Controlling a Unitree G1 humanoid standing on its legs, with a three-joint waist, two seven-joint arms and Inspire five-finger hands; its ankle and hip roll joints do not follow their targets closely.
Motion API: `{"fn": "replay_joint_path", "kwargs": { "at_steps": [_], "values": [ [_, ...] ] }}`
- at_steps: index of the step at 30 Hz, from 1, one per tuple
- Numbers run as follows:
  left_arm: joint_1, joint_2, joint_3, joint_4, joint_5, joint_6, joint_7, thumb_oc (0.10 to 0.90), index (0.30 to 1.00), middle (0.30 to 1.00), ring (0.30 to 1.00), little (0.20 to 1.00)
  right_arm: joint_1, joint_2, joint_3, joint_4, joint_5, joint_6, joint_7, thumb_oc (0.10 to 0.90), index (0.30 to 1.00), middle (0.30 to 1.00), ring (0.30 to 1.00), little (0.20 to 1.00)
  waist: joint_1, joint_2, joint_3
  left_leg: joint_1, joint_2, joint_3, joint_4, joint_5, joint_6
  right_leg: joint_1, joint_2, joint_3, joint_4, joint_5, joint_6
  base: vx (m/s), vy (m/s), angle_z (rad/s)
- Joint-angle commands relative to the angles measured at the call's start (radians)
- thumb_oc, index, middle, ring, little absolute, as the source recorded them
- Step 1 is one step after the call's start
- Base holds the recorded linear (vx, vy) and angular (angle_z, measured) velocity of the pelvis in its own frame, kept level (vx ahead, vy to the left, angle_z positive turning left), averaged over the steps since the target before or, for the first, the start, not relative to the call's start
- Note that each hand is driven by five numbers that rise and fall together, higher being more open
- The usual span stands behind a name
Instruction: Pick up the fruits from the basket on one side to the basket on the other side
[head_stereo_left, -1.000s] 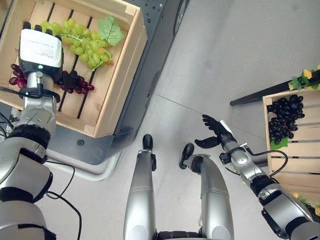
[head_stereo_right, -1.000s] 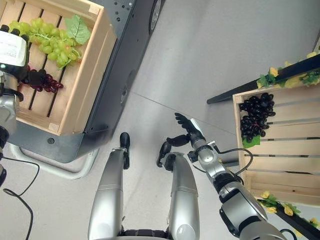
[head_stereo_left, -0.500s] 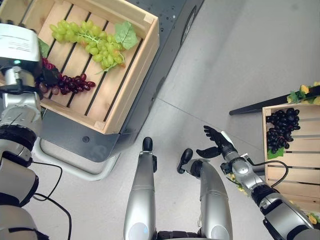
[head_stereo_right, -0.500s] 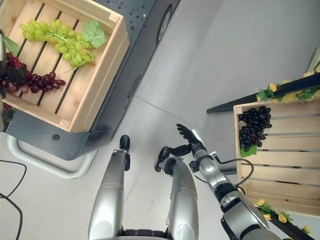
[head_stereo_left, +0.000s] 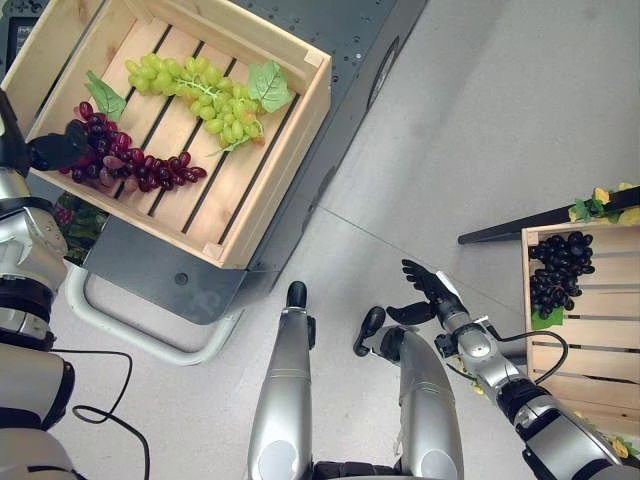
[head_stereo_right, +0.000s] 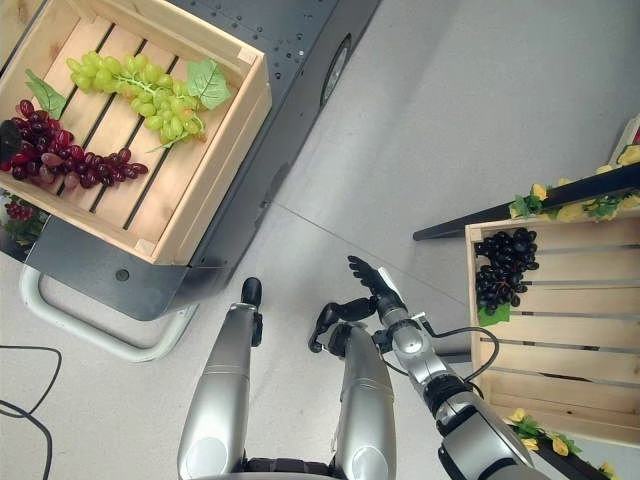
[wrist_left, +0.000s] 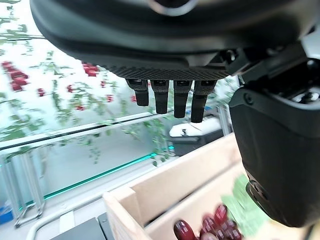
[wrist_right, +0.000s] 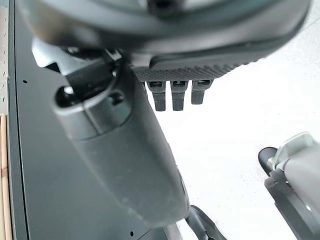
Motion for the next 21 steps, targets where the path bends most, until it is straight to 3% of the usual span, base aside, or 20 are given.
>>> {"fn": "replay_joint_path", "kwargs": {
  "at_steps": [1,11,12,15,17,21],
  "values": [
    [0.005,0.118,0.054,0.006,0.035,-0.019,0.007,0.800,0.900,0.900,0.900,0.900,0.020,-0.062,-0.054,-0.029,-0.044,-0.041,-0.023,0.800,0.900,0.900,0.900,0.900,0.000,0.057,-0.013,0.091,-0.054,0.087,-0.063,-0.052,0.081,0.104,-0.008,0.012,-0.060,0.025,0.009,0.00,0.000,0.00],
    [-0.055,0.132,-0.078,-0.050,0.281,-0.152,-0.007,0.800,0.900,0.900,0.900,0.900,0.025,-0.079,-0.060,0.005,-0.056,-0.071,-0.017,0.800,0.900,0.900,0.900,0.900,-0.007,0.050,-0.013,0.072,-0.045,0.094,-0.054,-0.058,0.085,0.084,-0.007,0.012,-0.056,0.031,0.012,0.00,0.006,0.00],
    [-0.072,0.143,-0.112,-0.068,0.353,-0.171,-0.041,0.800,0.900,0.900,0.900,0.900,0.027,-0.082,-0.064,0.006,-0.060,-0.075,-0.014,0.800,0.900,0.900,0.900,0.900,-0.008,0.052,-0.013,0.071,-0.045,0.095,-0.055,-0.058,0.084,0.083,-0.008,0.011,-0.059,0.034,0.013,0.00,0.000,0.00],
    [-0.077,0.164,-0.160,-0.112,0.395,-0.195,-0.123,0.800,0.900,0.900,0.900,0.900,0.025,-0.092,-0.069,0.005,-0.064,-0.075,-0.010,0.800,0.900,0.900,0.900,0.900,-0.010,0.059,-0.013,0.070,-0.047,0.097,-0.058,-0.058,0.085,0.080,-0.009,0.012,-0.066,0.039,0.017,0.00,0.038,0.00],
    [-0.076,0.185,-0.199,-0.145,0.421,-0.268,-0.236,0.800,0.900,0.900,0.900,0.900,0.028,-0.105,-0.077,0.001,-0.072,-0.070,-0.005,0.800,0.900,0.900,0.900,0.900,-0.013,0.070,-0.013,0.071,-0.048,0.101,-0.063,-0.055,0.085,0.076,-0.013,0.013,-0.070,0.045,0.022,0.00,0.054,-0.02],
    [-0.041,0.221,-0.221,-0.184,0.382,-0.291,-0.357,0.800,0.900,0.900,0.900,0.900,0.032,-0.138,-0.085,-0.006,-0.070,-0.068,0.011,0.800,0.900,0.900,0.900,0.900,-0.016,0.089,-0.013,0.069,-0.049,0.107,-0.067,-0.054,0.085,0.072,-0.020,0.014,-0.079,0.050,0.027,0.00,0.058,-0.03]
  ]
}}
